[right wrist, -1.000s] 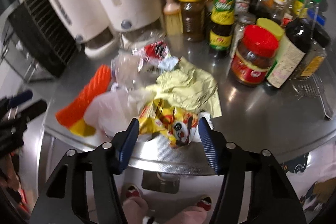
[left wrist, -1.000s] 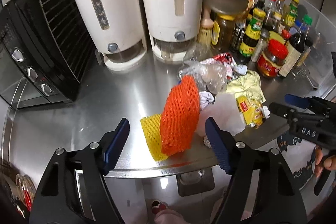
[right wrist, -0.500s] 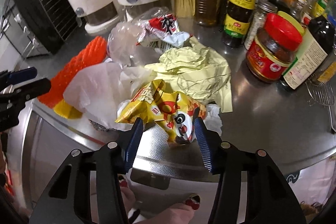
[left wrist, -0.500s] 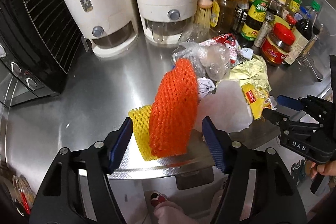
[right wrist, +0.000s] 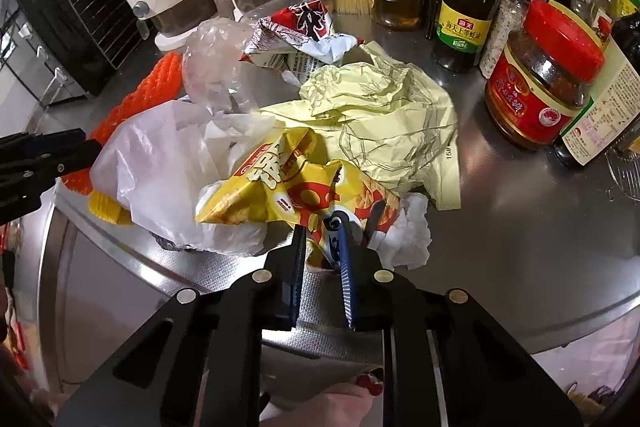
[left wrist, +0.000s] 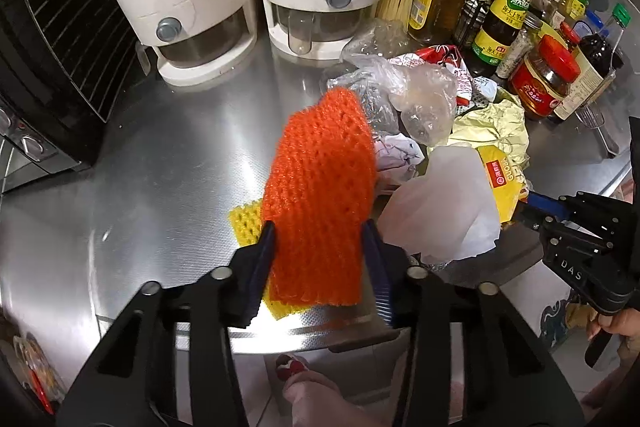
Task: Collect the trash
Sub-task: 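Grasp the orange foam net with the left tool while the right tool grasps the yellow snack bag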
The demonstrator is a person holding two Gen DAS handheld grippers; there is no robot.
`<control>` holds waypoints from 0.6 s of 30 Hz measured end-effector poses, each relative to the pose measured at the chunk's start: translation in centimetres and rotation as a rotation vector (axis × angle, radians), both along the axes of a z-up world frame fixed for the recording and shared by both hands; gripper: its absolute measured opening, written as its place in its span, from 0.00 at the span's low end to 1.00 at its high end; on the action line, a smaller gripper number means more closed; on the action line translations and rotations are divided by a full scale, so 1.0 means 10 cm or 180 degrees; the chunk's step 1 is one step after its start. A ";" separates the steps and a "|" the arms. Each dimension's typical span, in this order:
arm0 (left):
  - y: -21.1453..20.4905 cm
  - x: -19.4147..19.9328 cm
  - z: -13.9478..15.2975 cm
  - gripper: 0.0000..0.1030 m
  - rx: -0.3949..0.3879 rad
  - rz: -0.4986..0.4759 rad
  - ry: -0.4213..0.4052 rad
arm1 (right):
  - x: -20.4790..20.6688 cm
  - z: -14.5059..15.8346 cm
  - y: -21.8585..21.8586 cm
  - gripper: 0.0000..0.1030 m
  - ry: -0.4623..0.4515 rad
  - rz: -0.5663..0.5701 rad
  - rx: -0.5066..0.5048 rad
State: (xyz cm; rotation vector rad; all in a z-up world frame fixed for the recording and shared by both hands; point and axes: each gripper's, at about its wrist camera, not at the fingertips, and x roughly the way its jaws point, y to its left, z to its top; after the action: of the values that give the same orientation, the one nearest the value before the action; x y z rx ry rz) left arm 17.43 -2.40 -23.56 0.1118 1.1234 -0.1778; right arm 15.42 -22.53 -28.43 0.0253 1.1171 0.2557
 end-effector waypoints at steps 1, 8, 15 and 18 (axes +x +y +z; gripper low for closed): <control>0.00 0.01 -0.01 0.33 -0.0015 -0.0002 0.0011 | 0.00 -0.01 0.00 0.14 -0.0009 0.0005 0.0006; 0.01 0.08 -0.04 0.10 -0.0107 0.0011 0.0005 | 0.03 0.02 0.00 0.06 -0.0065 -0.0010 0.0020; 0.05 0.06 0.25 0.09 -0.0146 0.0016 -0.0257 | 0.00 0.28 0.00 0.04 -0.0260 -0.0017 0.0107; 0.07 0.02 0.44 0.09 -0.0175 0.0027 -0.0394 | -0.04 0.47 0.01 0.04 -0.0404 -0.0023 0.0128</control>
State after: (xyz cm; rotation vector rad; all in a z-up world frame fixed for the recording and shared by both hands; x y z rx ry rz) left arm 17.59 -1.70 -19.21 0.0682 0.9948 -0.1915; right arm 15.03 -22.45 -23.71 0.0483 0.9854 0.2696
